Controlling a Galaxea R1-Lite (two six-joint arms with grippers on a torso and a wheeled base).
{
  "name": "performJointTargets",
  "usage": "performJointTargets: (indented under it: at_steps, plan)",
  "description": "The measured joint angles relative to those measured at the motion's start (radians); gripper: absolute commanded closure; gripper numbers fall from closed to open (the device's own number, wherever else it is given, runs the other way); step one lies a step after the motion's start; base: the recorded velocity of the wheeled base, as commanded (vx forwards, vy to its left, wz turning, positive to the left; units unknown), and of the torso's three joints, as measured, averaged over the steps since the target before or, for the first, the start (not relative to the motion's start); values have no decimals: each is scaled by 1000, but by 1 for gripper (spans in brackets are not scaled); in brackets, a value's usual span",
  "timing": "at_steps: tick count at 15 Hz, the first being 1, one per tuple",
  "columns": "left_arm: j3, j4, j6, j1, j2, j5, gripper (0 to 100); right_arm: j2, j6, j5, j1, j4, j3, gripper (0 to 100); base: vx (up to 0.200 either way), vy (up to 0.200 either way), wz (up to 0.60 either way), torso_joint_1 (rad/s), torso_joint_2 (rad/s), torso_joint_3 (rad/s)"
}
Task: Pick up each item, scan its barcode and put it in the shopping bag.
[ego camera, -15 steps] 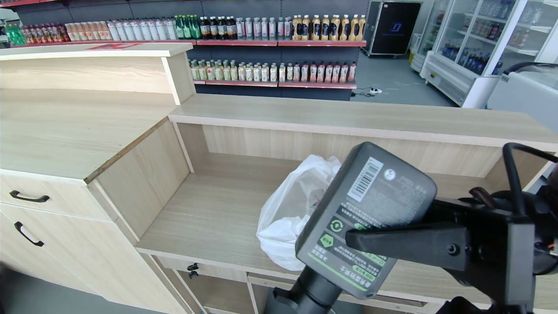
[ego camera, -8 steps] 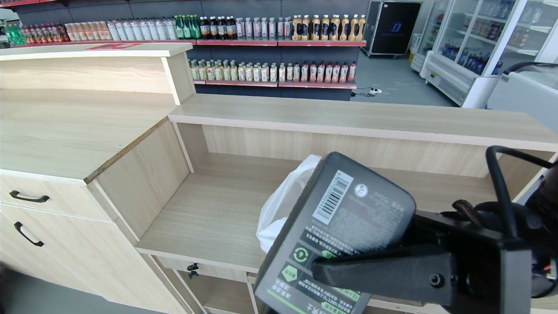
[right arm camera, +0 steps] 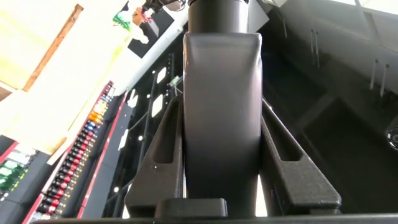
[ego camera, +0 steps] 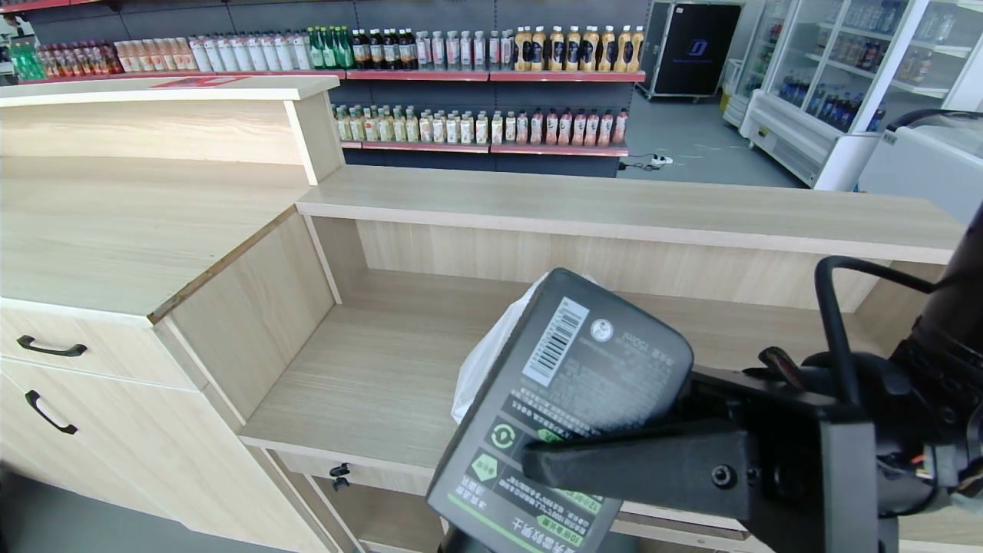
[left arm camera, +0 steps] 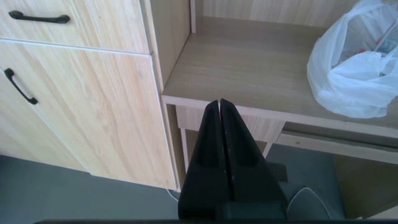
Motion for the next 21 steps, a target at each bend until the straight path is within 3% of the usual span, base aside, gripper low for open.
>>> performJointTargets:
  at_steps: [17,19,21]
  plan:
    - [0,0,0,0,0,0,100,-8,61,4,19,7,-3,100,0,0,0,0,0,0]
    - [0,0,0,0,0,0,100,-19,177,1,-68,6,-17,100,0,0,0,0,0,0]
    - [0,0,0,-1,0,0,100,-34,341,-1,-239,6,-20,100,0,0,0,0,0,0]
